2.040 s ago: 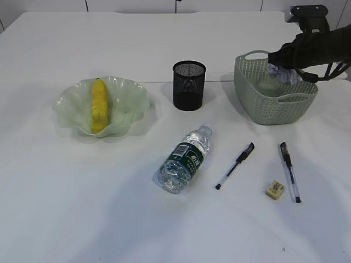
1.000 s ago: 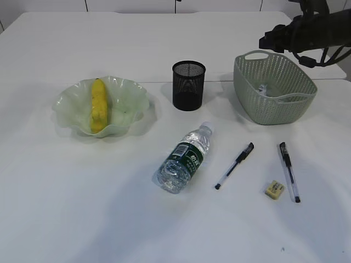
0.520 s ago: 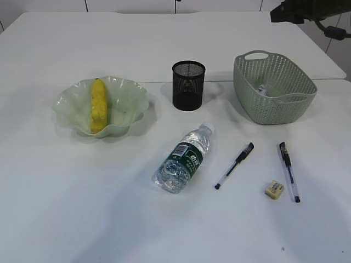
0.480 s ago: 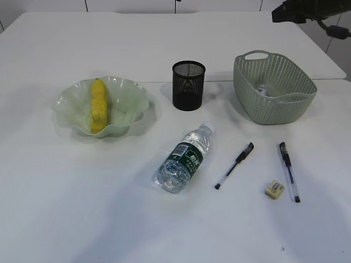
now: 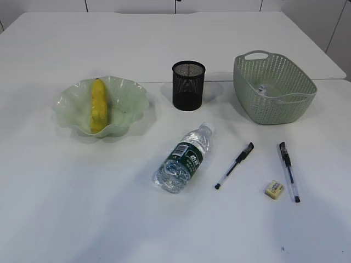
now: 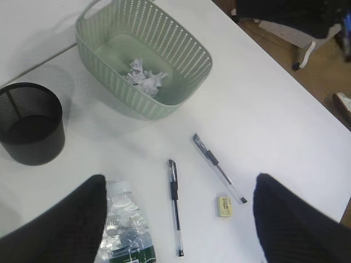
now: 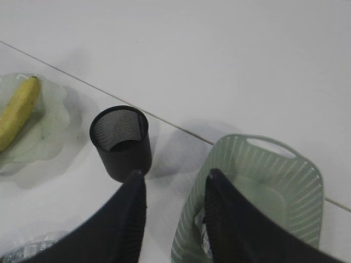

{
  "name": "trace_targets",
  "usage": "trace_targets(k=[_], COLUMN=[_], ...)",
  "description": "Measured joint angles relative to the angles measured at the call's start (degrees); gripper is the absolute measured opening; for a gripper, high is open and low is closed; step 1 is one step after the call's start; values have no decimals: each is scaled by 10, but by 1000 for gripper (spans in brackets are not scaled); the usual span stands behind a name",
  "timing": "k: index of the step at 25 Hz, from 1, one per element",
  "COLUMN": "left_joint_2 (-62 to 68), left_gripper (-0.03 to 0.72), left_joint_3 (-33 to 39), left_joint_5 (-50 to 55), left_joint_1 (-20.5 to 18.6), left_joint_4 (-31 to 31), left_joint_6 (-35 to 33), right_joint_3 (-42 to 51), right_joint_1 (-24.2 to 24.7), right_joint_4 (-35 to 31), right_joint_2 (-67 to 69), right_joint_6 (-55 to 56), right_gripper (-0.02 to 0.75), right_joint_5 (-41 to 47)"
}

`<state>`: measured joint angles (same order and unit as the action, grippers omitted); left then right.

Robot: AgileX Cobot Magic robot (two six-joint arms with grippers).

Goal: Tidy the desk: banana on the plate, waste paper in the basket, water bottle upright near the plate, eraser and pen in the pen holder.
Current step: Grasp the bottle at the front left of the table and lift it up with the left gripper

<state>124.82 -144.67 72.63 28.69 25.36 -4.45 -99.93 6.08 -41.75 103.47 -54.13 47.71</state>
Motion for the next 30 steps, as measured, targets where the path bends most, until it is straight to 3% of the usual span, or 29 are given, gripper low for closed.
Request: trace_targets(k=[3,9,13,30], left_joint_2=[0,0,0,0], left_gripper=[592,592,592,592], left_joint_3=[0,0,0,0], left_joint_5=[0,0,0,0], left_joint_1=[0,15,24,33], left_joint_4=[1,1,2,-21], left_joint_6=[0,0,0,0], right_joint_3=[-1,-1,-1,-2], right_joint_1=[0,0,0,0], right_joint_4=[48,240,342,356], right_joint_2=[-27,-44,-44,-44], right_joint_6=[69,393,478,492], right_gripper=[274,274,274,272], right_joint_5=[10,48,102,125])
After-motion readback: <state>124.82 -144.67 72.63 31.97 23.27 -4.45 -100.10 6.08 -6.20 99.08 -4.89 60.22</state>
